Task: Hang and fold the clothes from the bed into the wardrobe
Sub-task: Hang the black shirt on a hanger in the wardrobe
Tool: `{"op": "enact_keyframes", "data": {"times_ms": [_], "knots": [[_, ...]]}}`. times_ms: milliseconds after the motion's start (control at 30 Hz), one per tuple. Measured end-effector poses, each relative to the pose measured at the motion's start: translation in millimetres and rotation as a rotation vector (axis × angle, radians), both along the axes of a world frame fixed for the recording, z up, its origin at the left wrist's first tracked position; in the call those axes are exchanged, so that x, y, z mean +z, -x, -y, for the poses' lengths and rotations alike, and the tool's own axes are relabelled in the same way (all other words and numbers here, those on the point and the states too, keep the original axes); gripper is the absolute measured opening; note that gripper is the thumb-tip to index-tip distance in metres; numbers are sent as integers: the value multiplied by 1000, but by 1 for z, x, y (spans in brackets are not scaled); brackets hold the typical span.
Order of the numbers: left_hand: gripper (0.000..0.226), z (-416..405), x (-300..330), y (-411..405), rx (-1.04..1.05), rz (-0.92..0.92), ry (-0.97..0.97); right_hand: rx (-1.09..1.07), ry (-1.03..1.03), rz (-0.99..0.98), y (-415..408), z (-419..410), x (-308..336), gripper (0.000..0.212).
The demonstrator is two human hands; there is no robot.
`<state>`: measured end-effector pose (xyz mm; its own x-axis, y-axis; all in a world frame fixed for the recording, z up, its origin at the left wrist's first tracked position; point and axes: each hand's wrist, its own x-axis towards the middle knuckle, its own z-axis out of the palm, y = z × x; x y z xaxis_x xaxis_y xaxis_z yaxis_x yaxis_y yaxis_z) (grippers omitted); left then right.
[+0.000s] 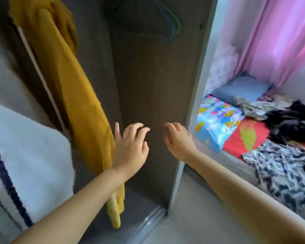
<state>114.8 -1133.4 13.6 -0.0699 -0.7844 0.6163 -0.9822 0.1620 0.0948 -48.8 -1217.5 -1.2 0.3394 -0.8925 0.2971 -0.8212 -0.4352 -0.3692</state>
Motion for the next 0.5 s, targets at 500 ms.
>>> {"op": "enact_keyframes", "data": {"times_ms": [500], "knots": [[47, 66, -120, 330, -430, -70, -713, -582, -537, -140, 387, -78, -124, 50]]}}
